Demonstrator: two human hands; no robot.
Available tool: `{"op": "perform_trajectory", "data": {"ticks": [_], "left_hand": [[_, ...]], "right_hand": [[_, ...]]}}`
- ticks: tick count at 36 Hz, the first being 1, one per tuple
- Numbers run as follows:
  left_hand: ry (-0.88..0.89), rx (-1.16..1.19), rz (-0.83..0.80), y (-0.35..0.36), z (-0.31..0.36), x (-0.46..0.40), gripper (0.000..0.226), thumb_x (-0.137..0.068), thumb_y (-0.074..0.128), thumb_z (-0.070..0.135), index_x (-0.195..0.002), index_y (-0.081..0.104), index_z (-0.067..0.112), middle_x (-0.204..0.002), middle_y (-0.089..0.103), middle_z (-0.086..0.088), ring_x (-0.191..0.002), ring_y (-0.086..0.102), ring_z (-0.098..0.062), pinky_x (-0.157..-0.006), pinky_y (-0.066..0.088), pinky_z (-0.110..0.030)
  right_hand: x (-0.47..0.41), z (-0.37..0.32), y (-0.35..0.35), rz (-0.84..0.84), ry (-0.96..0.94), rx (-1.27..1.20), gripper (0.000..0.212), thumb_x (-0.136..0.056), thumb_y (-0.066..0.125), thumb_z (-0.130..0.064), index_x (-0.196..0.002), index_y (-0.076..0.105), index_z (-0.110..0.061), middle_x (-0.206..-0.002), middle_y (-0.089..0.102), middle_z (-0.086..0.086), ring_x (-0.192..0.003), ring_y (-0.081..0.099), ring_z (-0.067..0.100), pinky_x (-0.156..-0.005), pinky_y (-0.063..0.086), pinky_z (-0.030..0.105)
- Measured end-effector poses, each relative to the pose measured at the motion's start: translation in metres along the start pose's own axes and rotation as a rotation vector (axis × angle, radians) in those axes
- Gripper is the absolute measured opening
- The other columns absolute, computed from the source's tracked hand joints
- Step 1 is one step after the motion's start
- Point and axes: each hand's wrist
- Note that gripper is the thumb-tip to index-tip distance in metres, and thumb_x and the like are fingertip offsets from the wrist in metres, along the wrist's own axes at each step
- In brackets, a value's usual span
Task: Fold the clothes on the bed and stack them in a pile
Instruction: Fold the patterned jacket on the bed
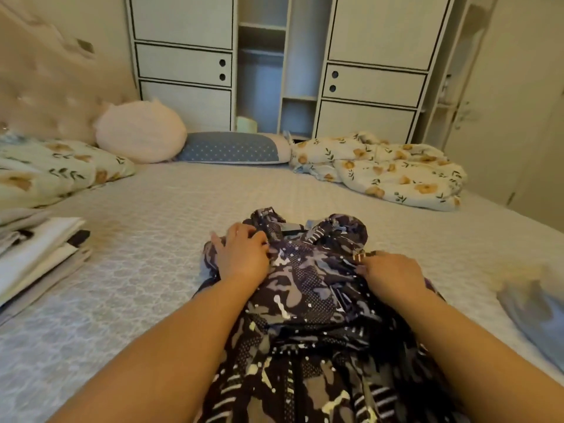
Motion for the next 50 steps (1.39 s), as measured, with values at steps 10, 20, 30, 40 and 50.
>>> {"op": "perform_trajectory", "data": {"ticks": [10,20,30,40,50], "left_hand": [[0.133,0.161,-0.123,0.053,0.011,0.007,0.026,-0.097,0.041,0.041,-0.113,0.06,0.035,-0.128,0.051,0.007,-0.127,0.038,-0.017,-0.115,0.011,-0.048],[0.203,0.291,-0.235,0.026,-0.001,0.061,0.052,-0.096,0.025,0.058,-0.145,0.03,0.042,-0.159,0.012,0.013,-0.146,0.0,-0.009,-0.115,-0.011,-0.041],[0.542,-0.057,-0.395,-0.004,0.053,0.103,0.086,-0.084,0.045,0.066,-0.15,-0.004,0.04,-0.159,-0.008,0.016,-0.146,-0.008,-0.012,-0.109,-0.02,-0.05],[0.51,-0.08,-0.801,0.009,0.136,0.091,0.072,-0.084,0.014,0.078,-0.147,0.021,0.044,-0.161,0.005,0.0,-0.146,-0.003,-0.036,-0.104,-0.018,-0.066],[0.492,0.36,-0.694,0.023,0.214,0.093,0.066,-0.091,0.021,0.069,-0.149,0.023,0.037,-0.159,0.014,0.008,-0.147,0.001,-0.02,-0.113,-0.009,-0.058]], "right_hand": [[-0.003,-0.023,0.073,-0.118,0.006,-0.366,0.054,-0.101,0.015,-0.05,-0.151,0.018,-0.031,-0.157,0.021,-0.005,-0.144,0.018,0.018,-0.118,0.015,0.04],[0.029,-0.021,0.058,-0.079,0.011,-0.121,0.051,-0.102,0.02,-0.038,-0.151,0.019,-0.022,-0.158,0.019,0.001,-0.146,0.01,0.024,-0.117,0.01,0.045],[0.118,0.018,0.038,-0.037,0.34,-0.199,0.102,-0.083,0.056,-0.056,-0.15,-0.011,-0.02,-0.159,-0.007,0.004,-0.145,0.003,0.031,-0.113,0.015,0.056],[0.135,0.142,0.011,-0.011,0.286,0.185,0.028,-0.099,0.039,-0.016,-0.126,0.046,-0.02,-0.121,0.054,0.004,-0.112,0.051,0.023,-0.078,0.04,0.032],[0.115,0.194,-0.005,0.071,0.455,-0.507,0.019,-0.101,0.046,-0.028,-0.102,0.055,-0.012,-0.07,0.05,0.006,-0.06,0.047,0.022,-0.057,0.041,0.037]]}}
Point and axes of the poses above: each hand's wrist, its own x-axis away from the middle knuckle, its own y-axis out of the palm, z = x × y
